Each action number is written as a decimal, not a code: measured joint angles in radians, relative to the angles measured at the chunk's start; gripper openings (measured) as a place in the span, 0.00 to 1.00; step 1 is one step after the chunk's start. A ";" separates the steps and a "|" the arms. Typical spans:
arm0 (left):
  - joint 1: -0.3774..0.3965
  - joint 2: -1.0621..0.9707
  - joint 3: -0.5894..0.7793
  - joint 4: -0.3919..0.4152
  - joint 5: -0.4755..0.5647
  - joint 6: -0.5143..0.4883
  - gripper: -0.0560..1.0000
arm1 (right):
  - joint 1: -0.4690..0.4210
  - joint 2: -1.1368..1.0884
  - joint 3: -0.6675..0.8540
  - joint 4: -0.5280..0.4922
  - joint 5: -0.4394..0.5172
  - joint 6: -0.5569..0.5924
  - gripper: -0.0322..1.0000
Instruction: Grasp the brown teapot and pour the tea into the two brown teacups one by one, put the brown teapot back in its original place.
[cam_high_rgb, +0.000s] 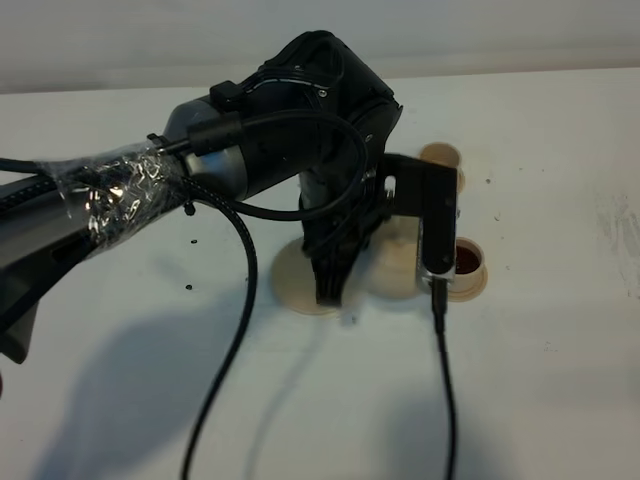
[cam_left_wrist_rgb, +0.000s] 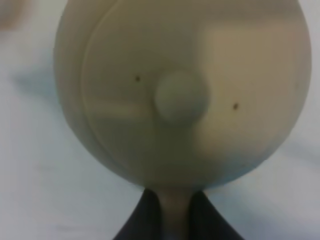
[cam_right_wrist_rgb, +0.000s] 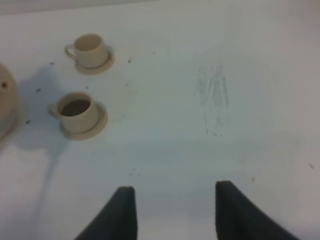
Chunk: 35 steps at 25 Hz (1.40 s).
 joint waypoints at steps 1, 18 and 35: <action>0.000 0.003 0.000 -0.007 0.024 -0.043 0.15 | 0.000 0.000 0.000 0.000 0.000 0.000 0.41; 0.030 0.035 -0.016 0.081 -0.121 -0.191 0.15 | 0.000 0.000 0.000 0.000 0.000 0.000 0.41; 0.191 0.224 -0.060 0.482 -0.626 -0.119 0.15 | 0.000 0.000 0.000 0.000 0.000 0.000 0.41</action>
